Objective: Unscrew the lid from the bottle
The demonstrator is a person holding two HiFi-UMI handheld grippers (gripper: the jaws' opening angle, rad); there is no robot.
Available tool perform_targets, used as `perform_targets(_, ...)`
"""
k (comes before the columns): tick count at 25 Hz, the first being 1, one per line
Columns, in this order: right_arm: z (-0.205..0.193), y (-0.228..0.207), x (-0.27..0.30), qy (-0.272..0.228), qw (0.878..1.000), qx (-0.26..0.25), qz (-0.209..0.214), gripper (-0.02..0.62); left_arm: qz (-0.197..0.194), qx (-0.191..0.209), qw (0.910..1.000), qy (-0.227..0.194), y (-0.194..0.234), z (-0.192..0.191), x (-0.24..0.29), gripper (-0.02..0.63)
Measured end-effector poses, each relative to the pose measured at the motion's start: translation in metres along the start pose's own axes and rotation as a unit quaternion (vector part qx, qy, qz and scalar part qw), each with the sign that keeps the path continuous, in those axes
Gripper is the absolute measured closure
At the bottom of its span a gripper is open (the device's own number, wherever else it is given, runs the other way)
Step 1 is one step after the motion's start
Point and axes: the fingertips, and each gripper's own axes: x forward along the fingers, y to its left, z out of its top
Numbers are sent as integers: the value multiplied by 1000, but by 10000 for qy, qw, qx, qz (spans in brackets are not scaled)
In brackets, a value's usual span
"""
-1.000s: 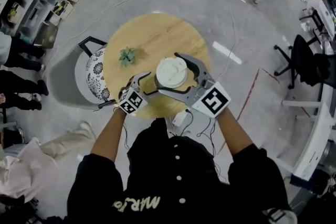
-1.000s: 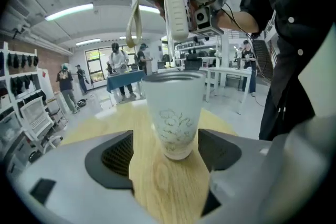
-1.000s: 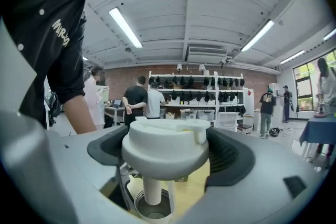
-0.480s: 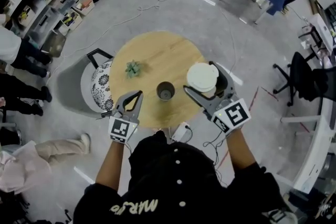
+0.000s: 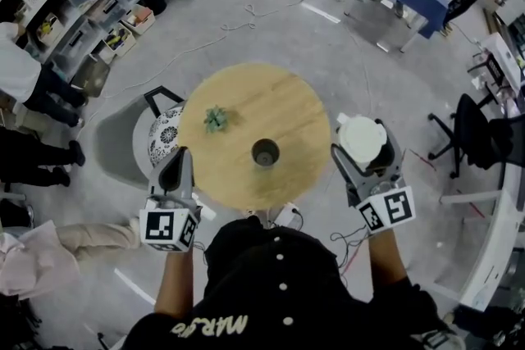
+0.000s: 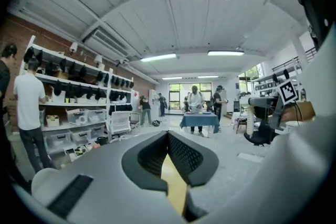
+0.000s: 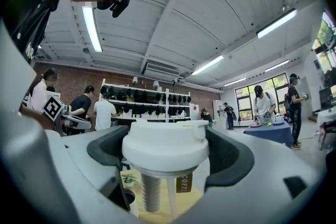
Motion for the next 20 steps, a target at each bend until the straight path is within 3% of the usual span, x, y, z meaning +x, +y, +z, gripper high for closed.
perform_targets(3,7,-9,-13,-30,9997,-31,-235,125,412,-73,9989,-194,14,20,-18,601)
perform_targets(6,8,-17,-23,-17,9990,-87,-428,126,571,-5,9980,-271,19,28,-27,601)
perform_targets(20,9,-29,-28,-33,9970,-274,-724,126,463,60,9985,-281,17,27,-17,601)
